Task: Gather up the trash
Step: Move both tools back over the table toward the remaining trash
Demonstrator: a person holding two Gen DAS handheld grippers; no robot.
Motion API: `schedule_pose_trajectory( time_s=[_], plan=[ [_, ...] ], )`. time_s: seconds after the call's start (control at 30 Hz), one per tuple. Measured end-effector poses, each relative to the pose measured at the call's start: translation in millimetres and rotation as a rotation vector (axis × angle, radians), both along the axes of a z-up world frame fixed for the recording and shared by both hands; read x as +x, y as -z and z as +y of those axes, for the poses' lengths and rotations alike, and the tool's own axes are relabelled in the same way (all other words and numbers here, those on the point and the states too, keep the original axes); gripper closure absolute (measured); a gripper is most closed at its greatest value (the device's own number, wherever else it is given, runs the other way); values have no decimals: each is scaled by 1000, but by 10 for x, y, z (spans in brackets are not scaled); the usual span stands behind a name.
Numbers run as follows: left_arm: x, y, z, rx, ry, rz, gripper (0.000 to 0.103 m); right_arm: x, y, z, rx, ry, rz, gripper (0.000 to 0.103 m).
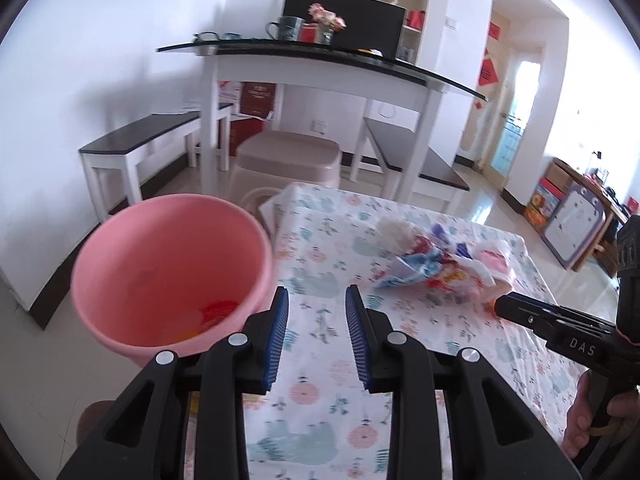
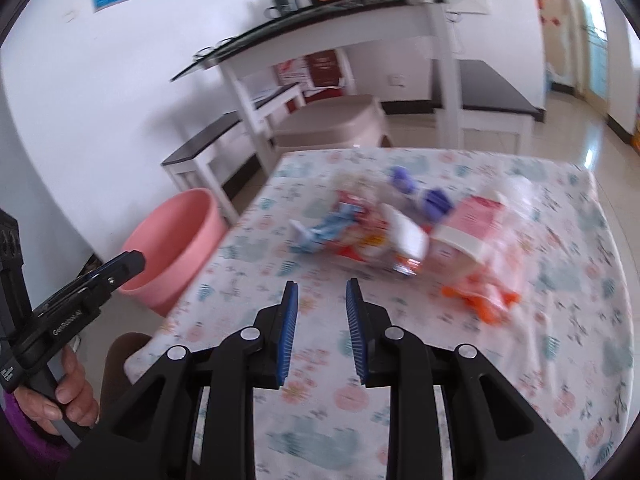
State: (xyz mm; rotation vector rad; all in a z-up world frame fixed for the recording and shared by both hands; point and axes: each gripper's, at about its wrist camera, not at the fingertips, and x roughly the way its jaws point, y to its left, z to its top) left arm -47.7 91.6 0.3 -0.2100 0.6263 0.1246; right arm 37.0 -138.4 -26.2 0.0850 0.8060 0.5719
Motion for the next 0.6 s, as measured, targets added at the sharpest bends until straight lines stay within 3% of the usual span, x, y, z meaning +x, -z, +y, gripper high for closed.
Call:
schedule_pose_trajectory(
  time_s=[0.6],
  plan=[
    [646, 89, -429, -38, 167, 51, 87, 316, 136, -859, 31, 216, 25, 78]
  ],
)
